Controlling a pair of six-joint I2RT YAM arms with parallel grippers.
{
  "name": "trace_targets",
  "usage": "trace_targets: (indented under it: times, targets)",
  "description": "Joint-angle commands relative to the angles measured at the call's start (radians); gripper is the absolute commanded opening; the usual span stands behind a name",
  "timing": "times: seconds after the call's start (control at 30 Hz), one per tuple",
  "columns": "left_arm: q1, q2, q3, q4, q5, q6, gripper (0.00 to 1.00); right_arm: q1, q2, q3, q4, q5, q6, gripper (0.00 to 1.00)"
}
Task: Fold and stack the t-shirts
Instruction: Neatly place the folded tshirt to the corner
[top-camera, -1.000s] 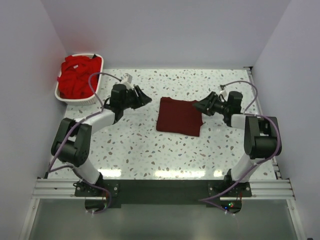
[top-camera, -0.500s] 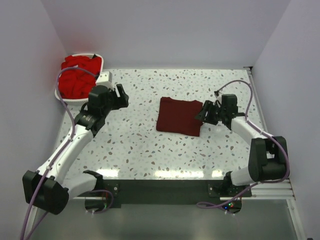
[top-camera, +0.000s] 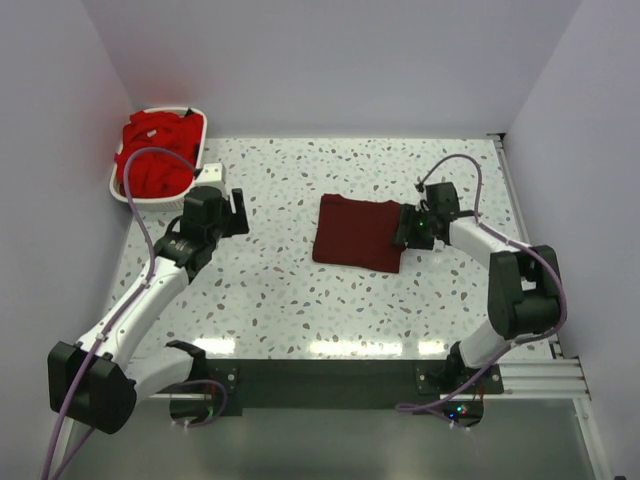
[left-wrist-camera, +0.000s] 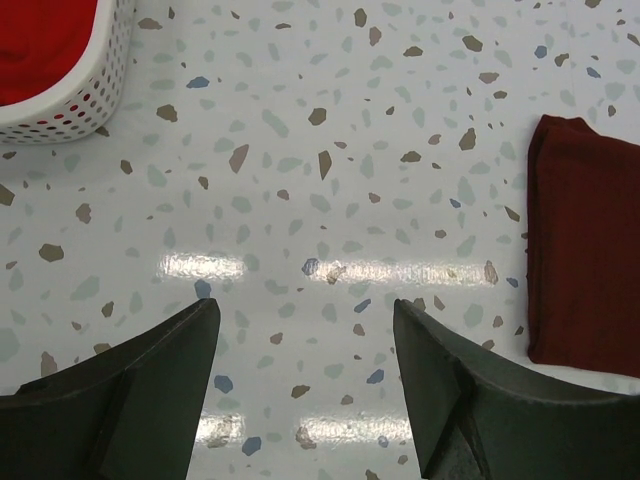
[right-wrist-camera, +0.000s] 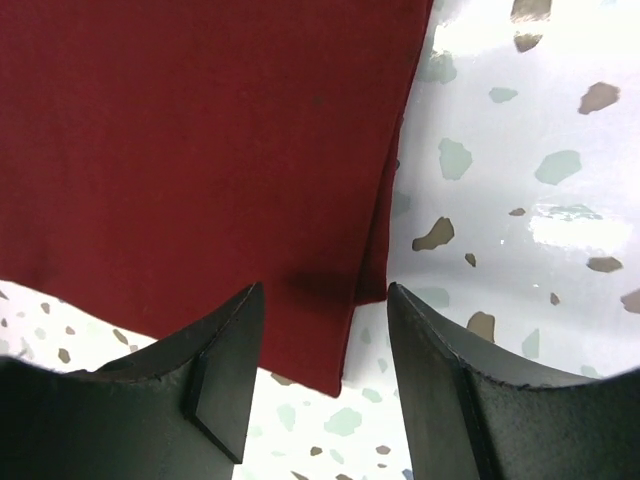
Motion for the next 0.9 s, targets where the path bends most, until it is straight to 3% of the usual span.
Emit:
trace_targets:
  times: [0.0, 0.13, 0.33, 0.43, 0.6, 0.87]
  targets:
    - [0.007, -0.005, 0.002, 0.019, 0.0, 0.021, 0.75, 0.008, 0.048, 0.041, 0.013, -0.038, -0.023, 0.56]
    - [0.007, 0.007, 0.002, 0.018, 0.009, 0.021, 0.75, 0.012, 0.097, 0.042, 0.042, -0.069, -0.016, 0.55]
    - [0.007, 0.021, 0.002, 0.018, 0.025, 0.023, 0.75, 0.021, 0.127, 0.073, 0.027, -0.076, -0.052, 0.44]
    - [0.007, 0.032, 0.004, 0.016, 0.034, 0.025, 0.75, 0.035, 0.148, 0.093, 0.009, -0.092, -0.082, 0.33]
    - [0.006, 0.047, 0.004, 0.015, 0.04, 0.026, 0.75, 0.073, 0.199, 0.127, -0.028, -0.126, -0.138, 0.02]
    - [0.007, 0.079, 0.007, 0.015, 0.057, 0.029, 0.75, 0.271, 0.255, 0.157, 0.053, -0.132, -0.068, 0.0]
